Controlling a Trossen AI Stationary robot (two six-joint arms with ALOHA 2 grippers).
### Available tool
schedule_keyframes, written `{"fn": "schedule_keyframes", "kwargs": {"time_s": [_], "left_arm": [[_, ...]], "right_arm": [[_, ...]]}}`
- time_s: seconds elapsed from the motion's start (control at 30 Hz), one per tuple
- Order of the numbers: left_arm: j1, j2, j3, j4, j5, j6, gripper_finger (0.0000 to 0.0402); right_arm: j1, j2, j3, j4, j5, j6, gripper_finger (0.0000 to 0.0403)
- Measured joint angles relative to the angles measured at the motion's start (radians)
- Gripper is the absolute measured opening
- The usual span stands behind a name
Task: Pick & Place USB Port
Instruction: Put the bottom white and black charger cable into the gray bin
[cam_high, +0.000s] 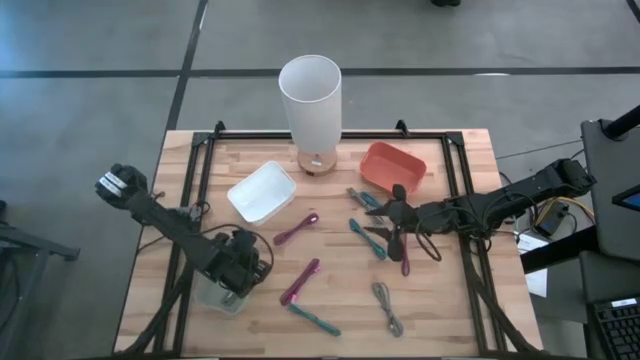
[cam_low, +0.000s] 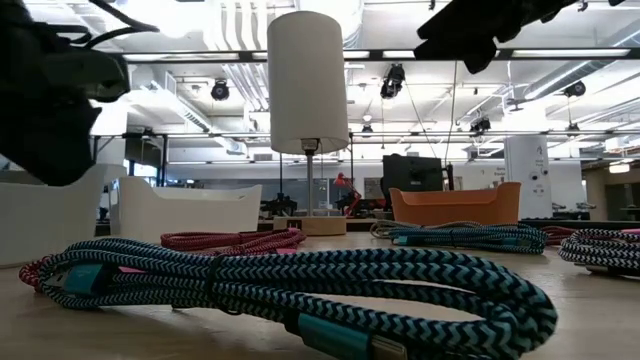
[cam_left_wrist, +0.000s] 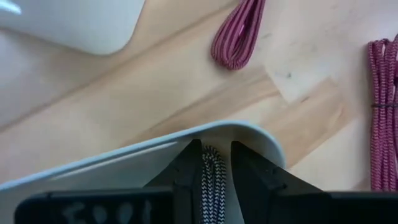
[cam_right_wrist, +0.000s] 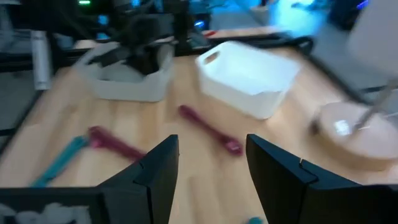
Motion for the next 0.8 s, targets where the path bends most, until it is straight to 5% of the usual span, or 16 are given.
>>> {"fn": "schedule_keyframes", "kwargs": {"time_s": [0.37, 0.8], "left_arm": [[0.013, -0.086, 0.12, -0.103, -0.02, 0.145, 0.0076], [0.013, -0.142, 0.15, -0.105, -0.113, 0.223, 0.0076]], "right_arm": [[0.113, 0.081, -0.008, -0.174, -0.105, 0.406, 0.0185], [0.15, 0.351, 0.175, -0.424, -0.268, 0.582, 0.0185]]}}
